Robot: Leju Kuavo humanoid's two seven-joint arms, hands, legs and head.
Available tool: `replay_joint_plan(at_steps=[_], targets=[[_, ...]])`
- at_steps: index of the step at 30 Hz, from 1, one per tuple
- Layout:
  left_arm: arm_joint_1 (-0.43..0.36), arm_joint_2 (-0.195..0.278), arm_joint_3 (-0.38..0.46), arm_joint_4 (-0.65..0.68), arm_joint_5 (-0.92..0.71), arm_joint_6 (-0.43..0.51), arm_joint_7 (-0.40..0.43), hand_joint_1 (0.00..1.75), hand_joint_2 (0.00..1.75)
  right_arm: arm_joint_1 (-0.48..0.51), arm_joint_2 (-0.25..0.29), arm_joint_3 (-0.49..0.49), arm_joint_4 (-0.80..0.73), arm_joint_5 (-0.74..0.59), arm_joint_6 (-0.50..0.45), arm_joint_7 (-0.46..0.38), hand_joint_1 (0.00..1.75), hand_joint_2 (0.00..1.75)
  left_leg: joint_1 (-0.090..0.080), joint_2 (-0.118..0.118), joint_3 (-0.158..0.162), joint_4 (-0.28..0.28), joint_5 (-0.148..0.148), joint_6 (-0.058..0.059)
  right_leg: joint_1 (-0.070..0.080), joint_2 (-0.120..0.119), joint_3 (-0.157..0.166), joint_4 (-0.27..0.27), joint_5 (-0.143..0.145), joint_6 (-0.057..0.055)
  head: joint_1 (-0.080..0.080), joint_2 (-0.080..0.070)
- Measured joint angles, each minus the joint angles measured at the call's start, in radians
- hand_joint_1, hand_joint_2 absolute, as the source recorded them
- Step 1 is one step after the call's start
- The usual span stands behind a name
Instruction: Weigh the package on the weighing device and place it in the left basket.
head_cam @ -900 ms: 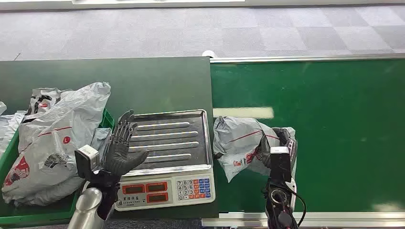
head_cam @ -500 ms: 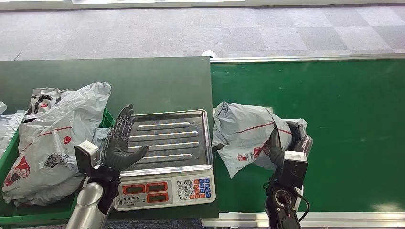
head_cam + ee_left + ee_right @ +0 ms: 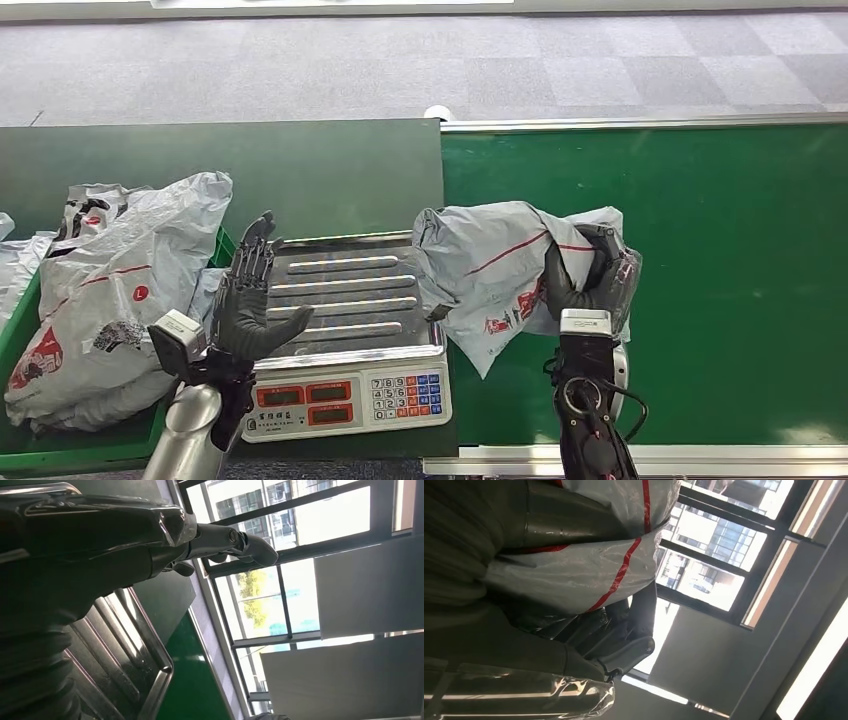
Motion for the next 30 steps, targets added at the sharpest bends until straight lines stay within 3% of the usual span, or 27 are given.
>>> replay_joint_plan(at_steps=[9,25,30], targets=[[-0.011,0.005,-0.021,0.025,0.010,0.012,-0.017,0.00,1.75,-0.163,0.018,0.086,0.182,0.135,0.030,0.000,1.75,1.75,0.000,0.000,0.000,0.000,0.001,0.000,0.000,0.000,0.000,0.000,0.000,0.000,0.000,0.000],[-0.024,0.027,-0.026,0.048,0.036,0.022,-0.039,0.00,1.75,-0.342,0.091,0.369,0.580,0.116,0.231,0.003,1.75,1.75,0.000,0.000,-0.001,0.000,0.001,0.000,0.000,0.000,-0.001,0.001,0.000,0.000,0.000,0.000],[-0.030,0.031,-0.026,0.054,0.038,0.020,-0.042,0.00,1.75,-0.365,0.104,0.436,0.652,0.116,0.248,0.013,1.75,1.75,0.000,0.000,-0.001,0.000,0.001,0.000,0.000,0.000,-0.001,0.000,0.000,0.000,0.000,0.000]])
